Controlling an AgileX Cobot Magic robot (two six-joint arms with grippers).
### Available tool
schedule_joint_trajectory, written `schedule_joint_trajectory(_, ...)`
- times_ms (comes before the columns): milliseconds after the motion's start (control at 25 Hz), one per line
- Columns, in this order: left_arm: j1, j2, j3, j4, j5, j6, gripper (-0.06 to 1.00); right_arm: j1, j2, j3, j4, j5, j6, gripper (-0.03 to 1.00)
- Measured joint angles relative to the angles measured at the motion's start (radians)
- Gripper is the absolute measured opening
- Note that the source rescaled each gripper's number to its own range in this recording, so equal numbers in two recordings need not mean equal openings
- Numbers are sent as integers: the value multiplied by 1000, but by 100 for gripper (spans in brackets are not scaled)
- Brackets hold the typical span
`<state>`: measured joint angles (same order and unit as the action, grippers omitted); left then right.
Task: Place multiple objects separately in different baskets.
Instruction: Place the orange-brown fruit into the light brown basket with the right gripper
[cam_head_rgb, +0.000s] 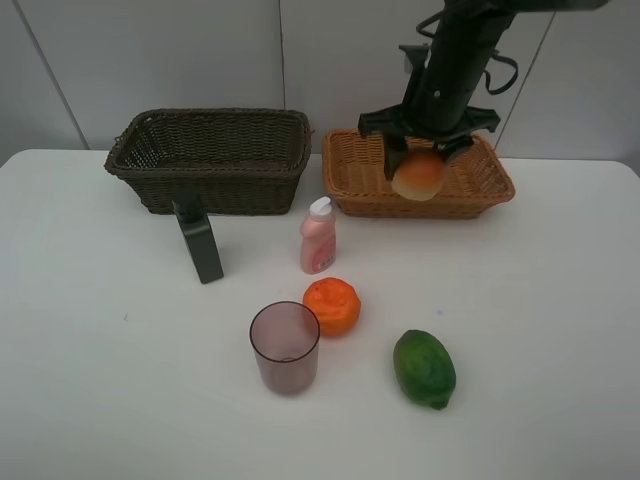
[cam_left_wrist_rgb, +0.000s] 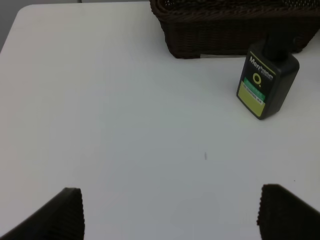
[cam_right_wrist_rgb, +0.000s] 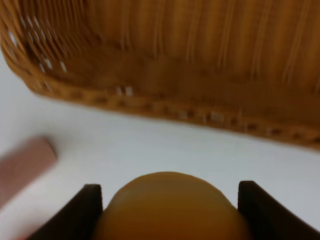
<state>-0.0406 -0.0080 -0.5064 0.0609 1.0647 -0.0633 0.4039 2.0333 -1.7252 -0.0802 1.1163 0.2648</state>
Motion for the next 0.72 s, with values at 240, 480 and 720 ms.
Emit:
schedule_joint_trajectory(240,0,0,0,0,0,0,90,-41,128,-183,-8,-22,-12,38)
schedule_joint_trajectory(480,0,0,0,0,0,0,90,-56,232,-212,-61,-173,-15,38)
schedule_joint_trajectory(720,0,0,0,0,0,0,90,-56,291,-214,-88,-271,-15,38)
